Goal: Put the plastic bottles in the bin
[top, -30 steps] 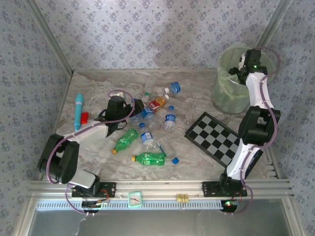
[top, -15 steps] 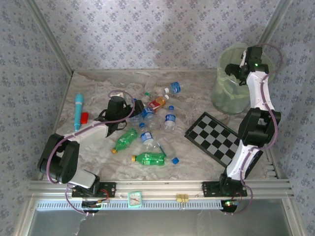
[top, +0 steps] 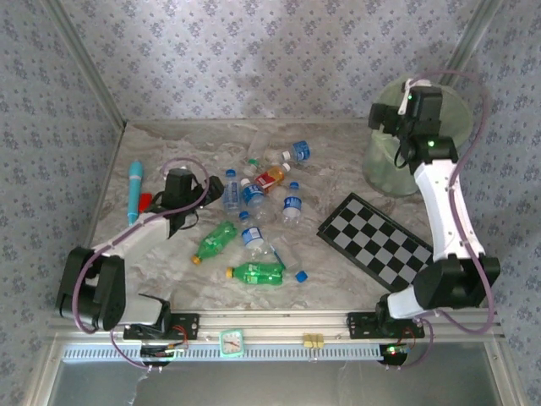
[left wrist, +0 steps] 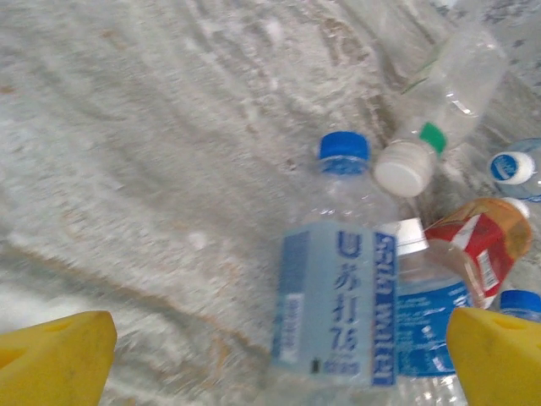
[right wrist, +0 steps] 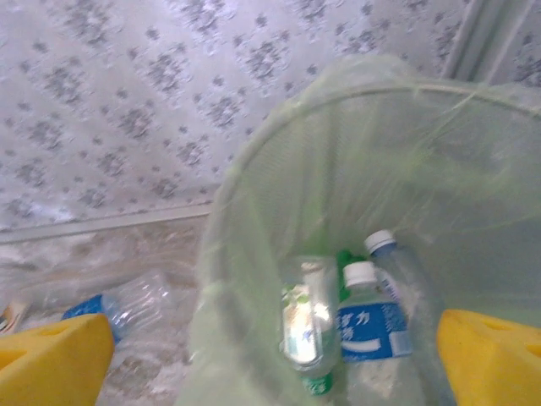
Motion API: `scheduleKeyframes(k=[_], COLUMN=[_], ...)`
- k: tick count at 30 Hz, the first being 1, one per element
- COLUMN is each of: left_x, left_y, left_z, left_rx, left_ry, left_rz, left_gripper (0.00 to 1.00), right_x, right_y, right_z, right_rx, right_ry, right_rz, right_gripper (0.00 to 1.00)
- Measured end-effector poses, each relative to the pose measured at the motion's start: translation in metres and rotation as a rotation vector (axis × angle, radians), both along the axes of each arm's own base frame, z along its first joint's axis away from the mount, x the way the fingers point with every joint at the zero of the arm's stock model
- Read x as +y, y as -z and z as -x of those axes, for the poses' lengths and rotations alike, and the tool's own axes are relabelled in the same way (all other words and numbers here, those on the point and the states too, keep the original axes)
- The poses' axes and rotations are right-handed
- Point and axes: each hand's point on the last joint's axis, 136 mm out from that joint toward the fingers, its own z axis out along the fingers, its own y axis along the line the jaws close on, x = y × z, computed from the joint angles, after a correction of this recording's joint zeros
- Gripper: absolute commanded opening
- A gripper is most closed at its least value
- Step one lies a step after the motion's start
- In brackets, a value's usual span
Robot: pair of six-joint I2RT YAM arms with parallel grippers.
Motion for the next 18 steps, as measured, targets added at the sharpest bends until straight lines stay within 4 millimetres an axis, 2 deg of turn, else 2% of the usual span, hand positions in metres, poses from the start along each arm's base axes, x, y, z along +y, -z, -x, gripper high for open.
scheduleKeyframes(k=[4, 9, 12, 15, 18], left_x=[0.007, 0.017, 0.019, 0.014, 0.003], left_y=[0.002, 0.014, 0.023, 0.027, 0.028], left_z=[0.023, 0.055, 0.074, 0.092, 0.106], left_rx=[0.038, 0.095, 0.129, 0.147, 0.149], left_ry=[0.010, 0.025, 0.041, 0.085, 0.150], left_rz=[-0.028, -0.059, -0.061, -0.055, -0.043], left_gripper=[1.00, 1.00, 1.00, 1.00, 1.00], right_x=[0.040, 0.097, 0.122, 0.139, 0.150], right_y=[0.029, 0.085, 0.116, 0.132, 0.137], right_z=[0.017, 0.029, 0.040, 0.045, 0.038], right_rx=[0.002, 0.072, 0.118, 0.134, 0.136], right_ry=[-0.085, -0.200, -0.242, -0.267, -0.282], right_rz=[-0.029, -0.085, -0.125, -0.164, -0.192], right_gripper=[1.00, 1.00, 1.00, 1.00, 1.00])
